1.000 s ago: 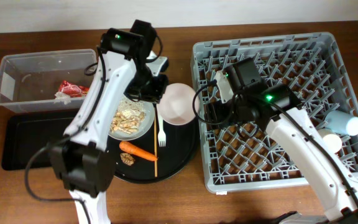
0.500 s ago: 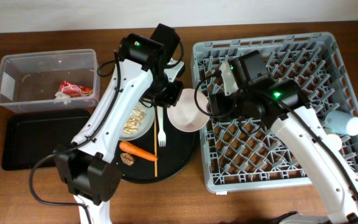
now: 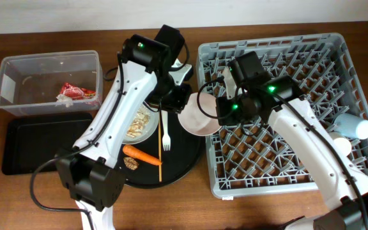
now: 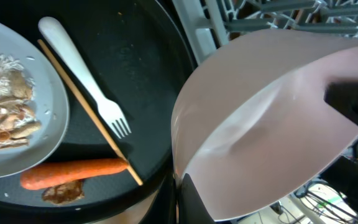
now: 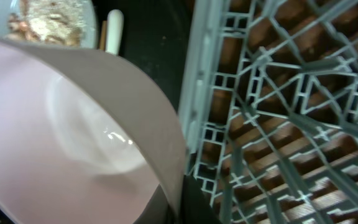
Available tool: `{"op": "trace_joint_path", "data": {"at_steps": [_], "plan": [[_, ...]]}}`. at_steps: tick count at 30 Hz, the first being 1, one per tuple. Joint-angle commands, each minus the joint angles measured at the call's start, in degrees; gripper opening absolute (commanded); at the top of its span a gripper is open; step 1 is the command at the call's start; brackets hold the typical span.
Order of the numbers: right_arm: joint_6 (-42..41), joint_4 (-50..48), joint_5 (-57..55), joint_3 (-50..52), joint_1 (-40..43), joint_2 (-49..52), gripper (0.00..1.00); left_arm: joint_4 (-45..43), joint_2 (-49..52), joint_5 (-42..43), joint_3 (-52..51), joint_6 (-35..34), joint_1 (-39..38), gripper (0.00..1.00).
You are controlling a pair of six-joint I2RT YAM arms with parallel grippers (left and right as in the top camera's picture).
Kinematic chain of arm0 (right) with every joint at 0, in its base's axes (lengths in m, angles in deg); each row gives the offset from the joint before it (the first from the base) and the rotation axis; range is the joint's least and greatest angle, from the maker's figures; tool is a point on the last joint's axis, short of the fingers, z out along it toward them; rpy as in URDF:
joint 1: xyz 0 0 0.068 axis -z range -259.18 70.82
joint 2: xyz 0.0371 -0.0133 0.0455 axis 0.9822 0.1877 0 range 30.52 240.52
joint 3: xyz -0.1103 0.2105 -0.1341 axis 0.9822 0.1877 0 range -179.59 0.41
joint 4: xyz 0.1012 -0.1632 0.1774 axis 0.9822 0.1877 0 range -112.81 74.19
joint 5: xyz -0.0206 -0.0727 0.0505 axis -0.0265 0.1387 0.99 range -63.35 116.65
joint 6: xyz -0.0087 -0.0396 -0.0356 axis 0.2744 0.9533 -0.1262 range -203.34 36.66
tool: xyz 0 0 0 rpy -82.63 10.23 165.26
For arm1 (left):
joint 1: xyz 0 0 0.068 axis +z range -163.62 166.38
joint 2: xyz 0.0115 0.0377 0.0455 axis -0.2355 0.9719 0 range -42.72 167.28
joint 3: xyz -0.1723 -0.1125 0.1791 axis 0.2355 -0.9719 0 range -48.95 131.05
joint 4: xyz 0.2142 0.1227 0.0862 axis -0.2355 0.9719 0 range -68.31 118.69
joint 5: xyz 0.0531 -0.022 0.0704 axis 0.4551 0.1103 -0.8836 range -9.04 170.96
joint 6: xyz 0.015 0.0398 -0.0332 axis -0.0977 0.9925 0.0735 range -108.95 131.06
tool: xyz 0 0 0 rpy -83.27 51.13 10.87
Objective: Sort waste into correct bins and load items into the dishwasher rack
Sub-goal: 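Grasp the pink bowl with the left gripper and hand it right, then carry the pink bowl to the rack's back right corner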
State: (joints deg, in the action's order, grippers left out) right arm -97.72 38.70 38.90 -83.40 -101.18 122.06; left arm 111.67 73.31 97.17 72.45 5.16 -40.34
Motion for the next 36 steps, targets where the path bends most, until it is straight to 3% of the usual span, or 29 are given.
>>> {"op": "trace_joint_path", "data": {"at_steps": [1, 2, 3, 7, 11, 13, 21, 28, 36], "plan": [[1.4, 1.5, -0.6, -2.2, -0.4, -0.6, 0.04, -0.7, -0.3, -0.6, 0.4, -0.1, -0.3, 0.04], [1.4, 4.2, -6.6, -4.4, -0.4, -0.8, 0.04, 0.0, -0.6, -3.0, 0.4, 0.9, -0.1, 0.12], [1.4, 7.0, -13.5, -7.2, -0.3, -1.4, 0.04, 0.6, -1.4, -5.7, 0.4, 1.0, 0.7, 0.14], [1.4, 9.9, -41.9, -14.4, -0.4, -3.0, 0.04, 0.8, -6.6, -7.5, 0.4, 1.0, 7.5, 0.14], [-15.1, 10.2, -78.3, -13.5, -0.3, -2.9, 0.04, 1.4, -10.0, -6.6, 0.4, 0.9, 13.9, 0.14], [-15.7, 8.6, -85.5, -13.5, 1.3, -1.9, 0.04, 1.5, -10.1, -6.4, 0.4, 0.9, 14.6, 0.14], [-15.7, 8.6, -85.0, -13.5, 17.3, 9.2, 0.04, 0.7, -10.1, -6.4, 0.4, 1.0, 14.6, 0.14], [-15.8, 9.5, -78.2, -13.5, 17.9, 22.4, 0.04, 0.6, -10.1, -6.4, 0.4, 1.0, 14.6, 0.15], [-18.1, 12.9, -66.9, -13.5, 16.2, 24.5, 0.04, 0.6, -10.1, -6.4, 0.4, 1.0, 14.6, 0.15]]}}
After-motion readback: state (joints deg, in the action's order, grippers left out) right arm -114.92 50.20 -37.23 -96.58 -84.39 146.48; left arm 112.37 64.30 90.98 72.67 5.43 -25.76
